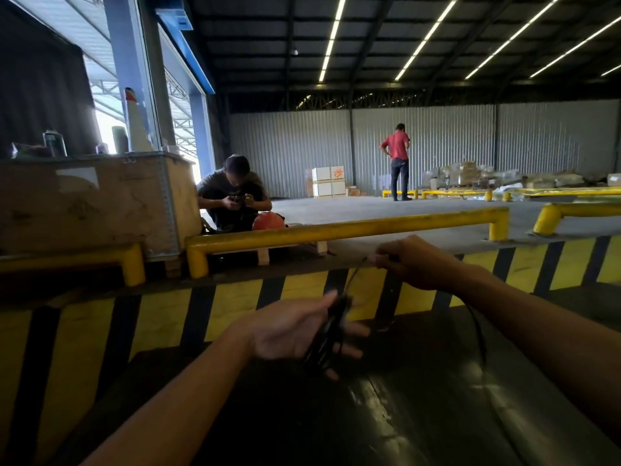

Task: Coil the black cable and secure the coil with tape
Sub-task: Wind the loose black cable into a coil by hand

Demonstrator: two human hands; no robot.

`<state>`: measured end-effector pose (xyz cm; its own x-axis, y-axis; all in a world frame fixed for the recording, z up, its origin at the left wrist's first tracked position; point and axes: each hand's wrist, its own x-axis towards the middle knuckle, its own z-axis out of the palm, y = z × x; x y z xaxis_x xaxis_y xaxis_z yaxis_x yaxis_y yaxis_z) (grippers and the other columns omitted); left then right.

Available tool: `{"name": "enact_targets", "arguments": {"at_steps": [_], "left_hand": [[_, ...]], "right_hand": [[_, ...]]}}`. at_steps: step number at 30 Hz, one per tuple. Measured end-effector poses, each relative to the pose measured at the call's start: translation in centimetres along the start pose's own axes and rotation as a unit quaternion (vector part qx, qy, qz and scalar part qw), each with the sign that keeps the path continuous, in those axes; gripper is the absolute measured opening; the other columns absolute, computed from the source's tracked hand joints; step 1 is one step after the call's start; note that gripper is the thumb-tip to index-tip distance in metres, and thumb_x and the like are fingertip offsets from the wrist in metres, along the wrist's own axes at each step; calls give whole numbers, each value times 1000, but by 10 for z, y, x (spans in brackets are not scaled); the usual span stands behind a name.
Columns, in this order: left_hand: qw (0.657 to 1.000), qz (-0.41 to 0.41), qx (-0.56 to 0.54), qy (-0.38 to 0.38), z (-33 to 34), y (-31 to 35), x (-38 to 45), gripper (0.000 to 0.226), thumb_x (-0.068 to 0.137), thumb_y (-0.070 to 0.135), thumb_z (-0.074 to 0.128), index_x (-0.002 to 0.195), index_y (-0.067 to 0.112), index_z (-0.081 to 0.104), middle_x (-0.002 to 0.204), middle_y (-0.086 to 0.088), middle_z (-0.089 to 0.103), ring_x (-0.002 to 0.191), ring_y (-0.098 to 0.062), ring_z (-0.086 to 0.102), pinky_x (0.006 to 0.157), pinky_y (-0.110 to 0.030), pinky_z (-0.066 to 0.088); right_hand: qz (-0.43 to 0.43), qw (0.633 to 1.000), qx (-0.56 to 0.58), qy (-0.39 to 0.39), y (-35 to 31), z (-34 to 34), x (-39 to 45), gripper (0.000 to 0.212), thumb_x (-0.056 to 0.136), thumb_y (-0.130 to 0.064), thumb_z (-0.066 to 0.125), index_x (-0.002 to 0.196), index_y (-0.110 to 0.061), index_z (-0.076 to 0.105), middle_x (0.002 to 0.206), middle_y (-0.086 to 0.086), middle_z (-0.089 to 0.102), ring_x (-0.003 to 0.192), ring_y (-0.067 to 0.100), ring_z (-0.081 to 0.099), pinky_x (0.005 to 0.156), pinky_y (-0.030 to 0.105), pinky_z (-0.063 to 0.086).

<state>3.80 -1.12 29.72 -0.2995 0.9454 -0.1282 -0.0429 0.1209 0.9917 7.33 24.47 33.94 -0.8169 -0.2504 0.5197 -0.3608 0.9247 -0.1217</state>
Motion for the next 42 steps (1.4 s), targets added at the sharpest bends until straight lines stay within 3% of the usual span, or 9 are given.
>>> {"name": "enact_targets", "arguments": {"at_steps": [3, 8, 16, 22, 25, 28, 32, 35, 42], "left_hand": [[974, 159, -140, -77, 12, 22, 0, 46, 94, 45, 42, 137, 30, 47, 138, -12, 54, 125, -36, 49, 94, -62, 42], [938, 294, -145, 110, 2, 55, 10, 42, 93, 46, 36, 127, 35, 57, 131, -7, 61, 120, -30, 57, 89, -62, 47], [908, 142, 183, 350, -52, 16, -10, 39, 94, 50, 36, 130, 42, 50, 148, -2, 40, 132, -21, 36, 98, -47, 32], [957, -48, 176, 224, -34, -8, -19, 50, 86, 55, 42, 132, 36, 49, 140, -3, 49, 117, -21, 55, 101, -48, 40], [998, 38, -10, 54, -9, -7, -17, 44, 89, 50, 42, 129, 38, 54, 137, -4, 56, 121, -32, 55, 92, -52, 50], [977, 166, -136, -12, 4, 12, -22, 47, 90, 47, 41, 134, 33, 51, 140, -11, 52, 124, -39, 51, 94, -62, 45], [959, 240, -150, 27, 8, 29, -20, 46, 90, 46, 41, 133, 32, 52, 136, -12, 56, 124, -38, 51, 94, -65, 40], [947, 262, -155, 107, 7, 30, -15, 45, 93, 47, 35, 133, 33, 52, 133, -11, 59, 122, -34, 54, 89, -62, 48], [943, 178, -1, 281, 1, 13, -10, 39, 98, 44, 28, 129, 34, 50, 121, 0, 58, 105, -21, 62, 70, -39, 56]], "right_hand": [[25, 999, 38, -6, -11, 32, -5, 20, 96, -29, 39, 102, -21, 57, 93, 9, 67, 83, 22, 65, 68, 31, 52], [22, 984, 109, -139, -78, 96, -17, 23, 96, -40, 33, 111, -26, 44, 83, -8, 57, 72, 7, 56, 63, 25, 47], [-62, 979, -18, -191, -72, 57, -18, 29, 96, -39, 33, 106, -19, 51, 89, 6, 61, 77, 17, 58, 74, 34, 51], [-116, 992, -7, -40, -49, 7, 5, 24, 87, -41, 47, 84, -21, 61, 69, -3, 62, 62, 7, 58, 55, 17, 44], [-88, 993, 27, 73, -44, 2, 10, 19, 87, -41, 47, 85, -25, 59, 64, -7, 58, 55, 5, 54, 51, 17, 37], [-47, 991, 25, 120, -44, 25, 1, 19, 93, -30, 41, 96, -21, 57, 76, 5, 66, 62, 16, 61, 55, 31, 49], [10, 997, 57, -46, -69, 75, -22, 22, 96, -33, 32, 113, -27, 45, 89, 8, 66, 73, 24, 65, 66, 40, 57], [30, 985, 112, -131, -92, 96, -38, 23, 97, -37, 31, 113, -25, 42, 77, -3, 57, 62, 11, 55, 59, 27, 48], [-22, 982, -11, -189, -119, 72, -50, 33, 98, -35, 29, 123, -16, 40, 75, -6, 44, 58, 4, 40, 56, 24, 35]]}}
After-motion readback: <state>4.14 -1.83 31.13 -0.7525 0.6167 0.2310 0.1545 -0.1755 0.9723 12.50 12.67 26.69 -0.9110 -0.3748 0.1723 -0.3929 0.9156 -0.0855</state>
